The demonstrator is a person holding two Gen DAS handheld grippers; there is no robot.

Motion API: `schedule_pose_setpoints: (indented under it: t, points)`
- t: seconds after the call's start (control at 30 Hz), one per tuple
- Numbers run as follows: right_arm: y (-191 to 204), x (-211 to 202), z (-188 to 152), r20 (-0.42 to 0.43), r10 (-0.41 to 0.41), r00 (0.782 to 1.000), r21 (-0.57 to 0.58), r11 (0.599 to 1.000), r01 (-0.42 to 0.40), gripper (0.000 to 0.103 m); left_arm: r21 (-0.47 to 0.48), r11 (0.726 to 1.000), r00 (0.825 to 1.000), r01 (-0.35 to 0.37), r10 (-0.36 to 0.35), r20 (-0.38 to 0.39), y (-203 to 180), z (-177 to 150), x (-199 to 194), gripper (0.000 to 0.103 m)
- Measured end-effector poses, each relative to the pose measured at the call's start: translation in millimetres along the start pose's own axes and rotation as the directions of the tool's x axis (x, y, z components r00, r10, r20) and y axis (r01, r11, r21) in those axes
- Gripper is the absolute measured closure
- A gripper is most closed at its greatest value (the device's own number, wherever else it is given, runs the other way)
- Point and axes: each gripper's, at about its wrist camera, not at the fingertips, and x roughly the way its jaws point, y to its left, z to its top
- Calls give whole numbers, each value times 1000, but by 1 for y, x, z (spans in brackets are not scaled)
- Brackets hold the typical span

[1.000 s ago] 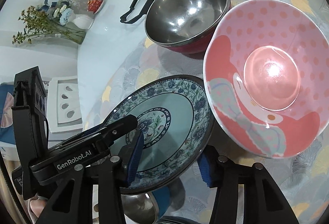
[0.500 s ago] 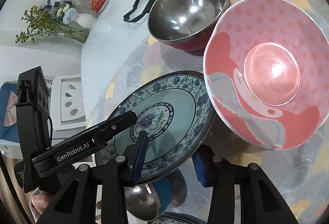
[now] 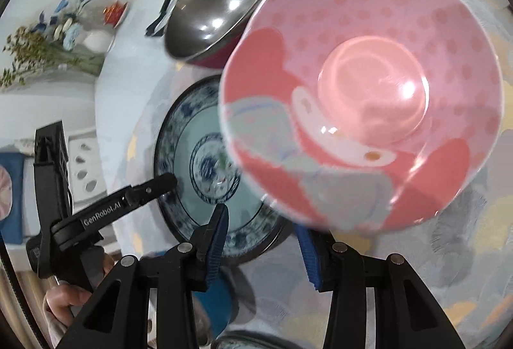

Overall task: Organize plates and bowls
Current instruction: 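Lift the floral plate with both grippers and carry it toward the plate stack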

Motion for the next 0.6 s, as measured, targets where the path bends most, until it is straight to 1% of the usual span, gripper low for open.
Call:
schedule_pose_setpoints:
  t: [0.07,0.13,0.17,0.27,0.33,0.4,0.47,0.6]
  points:
    - [1,1,4,24,-11,1000,-6,1000,11,61,16,1000,1000,-4,4,5,-5,3,6,39]
    - [3,5,8,39,-20,999,-23,1000,21,61,49,999,999,-23,21,32,-12,5,8,38]
    - [4,9,9,38,-28,999,-30,999,29,61,67,998,999,-17,14,45,-16,6,8,38]
    - [7,17,11,26,-37,999,-45,998,38,59,101,995,999,-11,6,54,-25,6,10,37]
    - [11,18,10,29,-41,999,-65,997,42,59,125,992,998,-20,13,55,-34,7,10,36]
    - [12,18,10,29,-56,998,-82,995,58,59,124,992,999,-16,10,52,-34,6,8,37]
    - [16,16,11,34,-46,998,-98,994,50,59,116,993,998,-9,3,55,-35,7,4,37]
    - [26,10,7,35,-28,999,-143,989,33,59,99,995,996,-4,-5,89,-26,1,-12,37]
